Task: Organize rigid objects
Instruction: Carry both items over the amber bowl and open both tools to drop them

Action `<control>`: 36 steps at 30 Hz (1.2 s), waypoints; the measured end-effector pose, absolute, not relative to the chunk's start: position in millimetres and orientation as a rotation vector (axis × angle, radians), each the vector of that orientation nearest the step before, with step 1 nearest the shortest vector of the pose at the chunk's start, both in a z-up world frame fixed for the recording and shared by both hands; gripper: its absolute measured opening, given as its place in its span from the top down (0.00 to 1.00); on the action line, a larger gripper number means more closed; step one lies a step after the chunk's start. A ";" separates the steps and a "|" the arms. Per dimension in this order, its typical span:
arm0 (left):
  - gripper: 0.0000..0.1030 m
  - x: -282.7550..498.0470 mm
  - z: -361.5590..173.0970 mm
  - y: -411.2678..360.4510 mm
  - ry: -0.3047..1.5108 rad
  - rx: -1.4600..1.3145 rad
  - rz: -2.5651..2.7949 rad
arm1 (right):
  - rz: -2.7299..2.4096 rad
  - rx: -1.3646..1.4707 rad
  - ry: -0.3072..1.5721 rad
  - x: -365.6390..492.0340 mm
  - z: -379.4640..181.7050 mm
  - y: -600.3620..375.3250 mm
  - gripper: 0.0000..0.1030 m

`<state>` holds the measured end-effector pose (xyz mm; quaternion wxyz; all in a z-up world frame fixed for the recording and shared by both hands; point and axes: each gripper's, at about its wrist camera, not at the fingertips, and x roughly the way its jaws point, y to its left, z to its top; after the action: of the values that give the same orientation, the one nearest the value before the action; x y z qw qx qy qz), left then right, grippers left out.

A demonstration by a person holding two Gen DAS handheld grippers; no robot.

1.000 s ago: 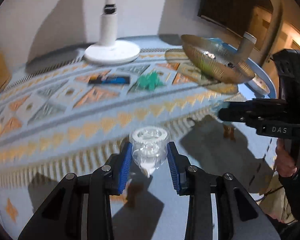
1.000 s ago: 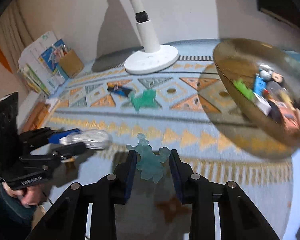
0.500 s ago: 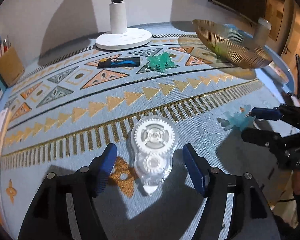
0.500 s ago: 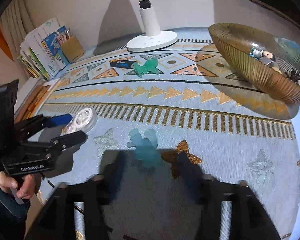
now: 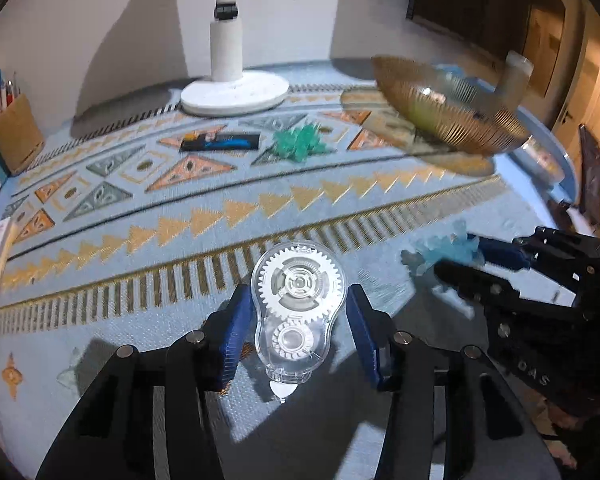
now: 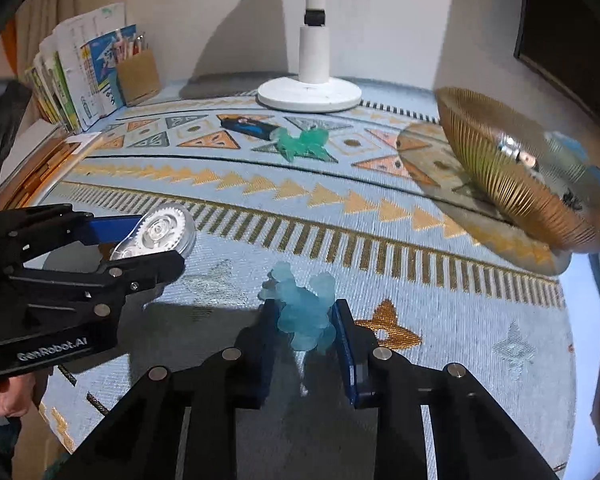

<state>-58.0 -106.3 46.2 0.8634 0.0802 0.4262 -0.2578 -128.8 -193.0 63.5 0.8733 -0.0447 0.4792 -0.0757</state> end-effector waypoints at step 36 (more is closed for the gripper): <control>0.55 32.1 129.7 -324.0 0.729 0.157 -0.725 | -0.641 0.309 0.841 -129.1 172.2 -440.7 0.74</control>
<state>32.1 -324.0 129.7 0.8678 0.0749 0.3482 -0.3464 -129.1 -440.7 172.2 0.8520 0.1469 0.3998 -0.3045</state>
